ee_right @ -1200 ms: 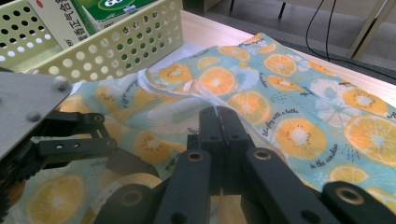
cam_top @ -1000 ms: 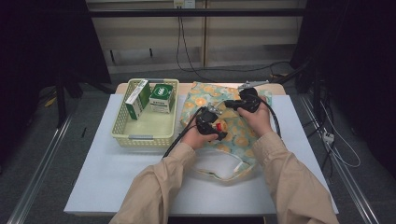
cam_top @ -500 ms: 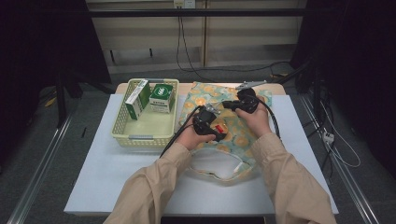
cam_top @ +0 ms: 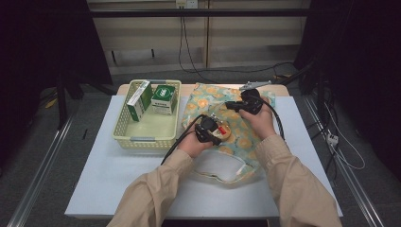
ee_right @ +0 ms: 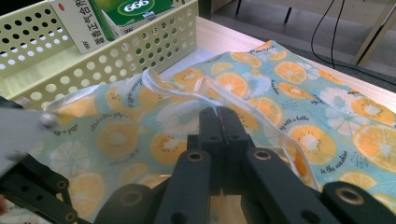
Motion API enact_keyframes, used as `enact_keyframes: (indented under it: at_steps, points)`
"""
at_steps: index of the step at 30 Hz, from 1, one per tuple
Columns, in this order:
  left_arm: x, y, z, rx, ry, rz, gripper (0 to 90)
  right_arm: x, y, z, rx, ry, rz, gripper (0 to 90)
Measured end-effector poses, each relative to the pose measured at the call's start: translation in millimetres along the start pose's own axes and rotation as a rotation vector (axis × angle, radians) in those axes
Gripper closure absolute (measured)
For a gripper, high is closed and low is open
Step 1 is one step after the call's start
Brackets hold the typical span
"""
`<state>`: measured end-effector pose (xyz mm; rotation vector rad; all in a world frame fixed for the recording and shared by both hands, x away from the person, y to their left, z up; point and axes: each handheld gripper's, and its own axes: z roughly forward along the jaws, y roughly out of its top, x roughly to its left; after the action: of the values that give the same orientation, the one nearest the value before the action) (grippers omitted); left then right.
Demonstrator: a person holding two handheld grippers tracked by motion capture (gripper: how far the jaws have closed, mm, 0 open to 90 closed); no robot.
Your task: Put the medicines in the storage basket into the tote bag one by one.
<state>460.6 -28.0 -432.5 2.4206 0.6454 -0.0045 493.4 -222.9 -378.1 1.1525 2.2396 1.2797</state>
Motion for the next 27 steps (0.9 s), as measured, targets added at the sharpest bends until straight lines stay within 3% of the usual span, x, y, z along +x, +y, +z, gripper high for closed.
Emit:
enact_keyframes:
  at_steps: [2, 5, 6, 10, 11, 19, 22, 25, 27]
  points:
    - [1.5, -0.1, 3.7, -0.040, 0.003, -0.040, 90.0, 0.2, 0.1, -1.0, 0.003, -0.001, -0.002, 90.0]
    - [7.1, 1.0, 6.6, -0.075, 0.034, -0.048, 90.0, 0.7, 0.3, -2.0, 0.002, 0.001, -0.002, 90.0]
    - [7.7, 1.4, 8.2, -0.081, 0.069, -0.056, 90.0, 1.0, 0.5, -2.4, 0.001, 0.001, -0.002, 90.0]
    - [16.5, 1.5, 12.4, -0.103, 0.072, -0.098, 90.0, 1.4, 1.3, -3.3, -0.001, -0.001, -0.002, 90.0]
    - [18.0, 2.1, 14.1, -0.128, 0.072, -0.112, 90.0, 1.5, 1.3, -3.3, -0.002, -0.002, -0.003, 90.0]
    - [19.8, 9.6, 17.8, -0.176, 0.074, -0.128, 89.0, 2.6, 1.2, -3.9, 0.004, -0.004, -0.003, 90.0]
    - [17.7, 10.7, 10.5, -0.189, 0.054, -0.135, 79.3, 2.8, 0.6, -4.0, 0.006, -0.006, -0.005, 90.0]
    - [12.5, 12.9, 0.5, -0.180, 0.011, -0.125, 62.3, 3.1, -0.7, -3.0, 0.005, -0.002, -0.001, 90.0]
    - [9.2, 14.4, -7.9, -0.183, -0.016, -0.122, 58.8, 3.7, -1.1, -2.5, 0.008, -0.002, -0.001, 90.0]
